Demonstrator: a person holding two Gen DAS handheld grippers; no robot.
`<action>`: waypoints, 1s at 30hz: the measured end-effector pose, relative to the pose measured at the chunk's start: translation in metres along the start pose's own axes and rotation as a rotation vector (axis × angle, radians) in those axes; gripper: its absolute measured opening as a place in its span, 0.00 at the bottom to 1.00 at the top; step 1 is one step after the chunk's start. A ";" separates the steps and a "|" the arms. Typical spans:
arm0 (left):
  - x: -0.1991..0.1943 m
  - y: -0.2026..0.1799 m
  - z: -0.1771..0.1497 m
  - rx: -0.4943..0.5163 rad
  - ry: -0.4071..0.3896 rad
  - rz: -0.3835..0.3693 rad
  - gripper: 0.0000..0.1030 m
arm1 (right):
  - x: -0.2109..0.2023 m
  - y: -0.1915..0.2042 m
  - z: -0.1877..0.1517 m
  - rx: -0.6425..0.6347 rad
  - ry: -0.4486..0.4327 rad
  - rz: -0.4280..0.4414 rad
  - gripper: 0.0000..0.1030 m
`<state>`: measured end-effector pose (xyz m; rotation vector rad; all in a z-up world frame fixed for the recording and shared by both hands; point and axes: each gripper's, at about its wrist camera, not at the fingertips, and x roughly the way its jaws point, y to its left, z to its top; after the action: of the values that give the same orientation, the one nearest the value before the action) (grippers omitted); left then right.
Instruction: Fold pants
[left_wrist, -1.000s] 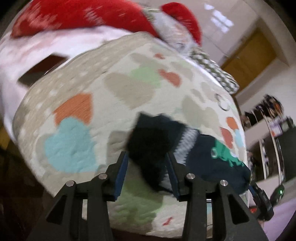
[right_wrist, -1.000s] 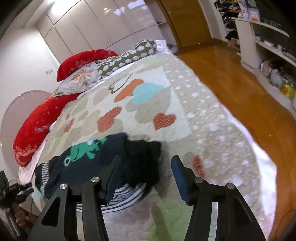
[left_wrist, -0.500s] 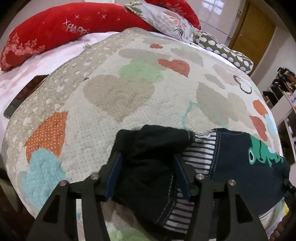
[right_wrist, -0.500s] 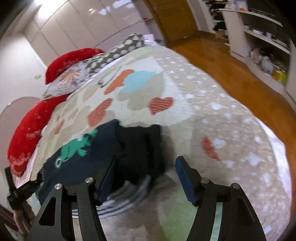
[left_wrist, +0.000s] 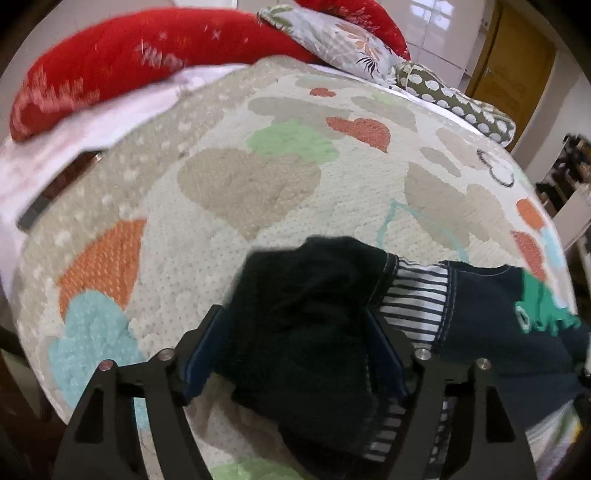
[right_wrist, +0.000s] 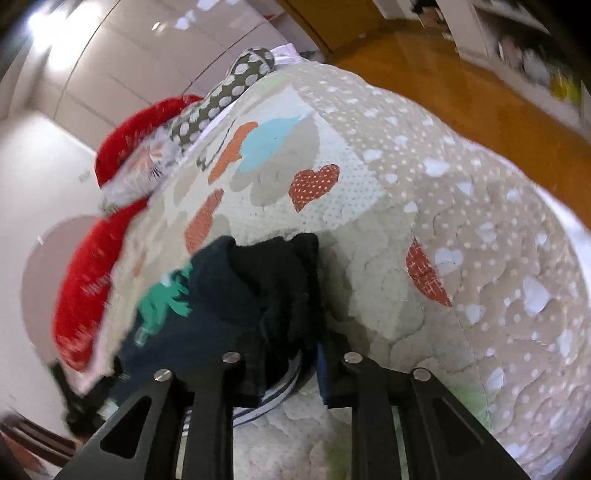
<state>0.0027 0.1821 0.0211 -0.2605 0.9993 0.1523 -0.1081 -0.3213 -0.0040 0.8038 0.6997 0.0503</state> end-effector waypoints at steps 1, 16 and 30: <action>-0.005 0.007 0.000 -0.029 0.021 -0.029 0.73 | -0.002 -0.003 0.001 0.018 -0.005 0.024 0.24; -0.071 -0.187 0.020 0.387 0.113 -0.414 0.72 | -0.036 0.019 -0.018 -0.172 -0.120 0.040 0.59; 0.032 -0.421 -0.045 0.829 0.518 -0.497 0.71 | -0.009 0.026 -0.028 -0.272 -0.097 -0.008 0.59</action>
<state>0.0862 -0.2338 0.0321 0.2340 1.3875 -0.8089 -0.1258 -0.2878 0.0049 0.5393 0.5889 0.0968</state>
